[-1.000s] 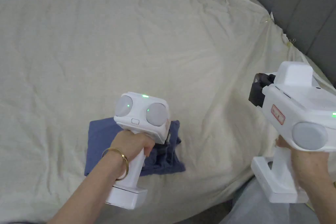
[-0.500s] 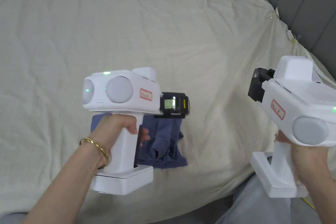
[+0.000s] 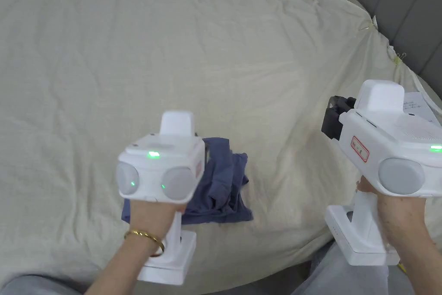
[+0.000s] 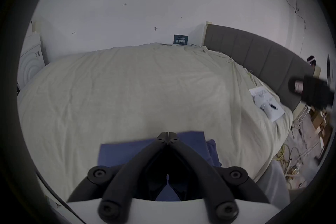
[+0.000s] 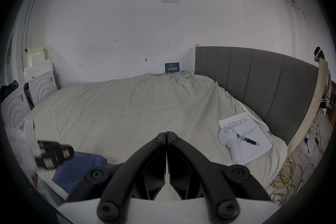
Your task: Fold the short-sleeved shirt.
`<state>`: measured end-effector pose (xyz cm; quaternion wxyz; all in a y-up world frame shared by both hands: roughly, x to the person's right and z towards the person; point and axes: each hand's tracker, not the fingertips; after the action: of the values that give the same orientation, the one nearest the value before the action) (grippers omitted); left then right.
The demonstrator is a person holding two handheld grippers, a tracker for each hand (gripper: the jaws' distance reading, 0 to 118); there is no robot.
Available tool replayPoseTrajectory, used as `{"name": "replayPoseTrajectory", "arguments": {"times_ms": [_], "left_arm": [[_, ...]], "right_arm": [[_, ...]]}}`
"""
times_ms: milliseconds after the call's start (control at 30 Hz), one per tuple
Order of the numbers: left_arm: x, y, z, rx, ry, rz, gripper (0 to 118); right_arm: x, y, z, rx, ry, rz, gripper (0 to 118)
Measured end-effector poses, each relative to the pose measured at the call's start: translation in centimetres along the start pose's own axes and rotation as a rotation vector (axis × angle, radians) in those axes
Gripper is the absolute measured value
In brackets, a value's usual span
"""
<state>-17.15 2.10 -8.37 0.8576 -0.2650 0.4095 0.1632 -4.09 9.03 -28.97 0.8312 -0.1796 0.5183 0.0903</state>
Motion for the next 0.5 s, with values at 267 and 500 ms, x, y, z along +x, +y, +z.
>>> {"name": "replayPoseTrajectory", "arguments": {"times_ms": [267, 500], "left_arm": [[6.2, -5.8, -3.6, -0.117, -0.079, -0.197, 0], [8.6, -5.9, -4.5, -0.154, -0.080, -0.293, 0]], "right_arm": [[1.7, -0.4, 0.5, -0.004, -0.026, -0.023, 0], [2.8, -0.9, 1.0, -0.017, -0.043, -0.026, 0]]}}
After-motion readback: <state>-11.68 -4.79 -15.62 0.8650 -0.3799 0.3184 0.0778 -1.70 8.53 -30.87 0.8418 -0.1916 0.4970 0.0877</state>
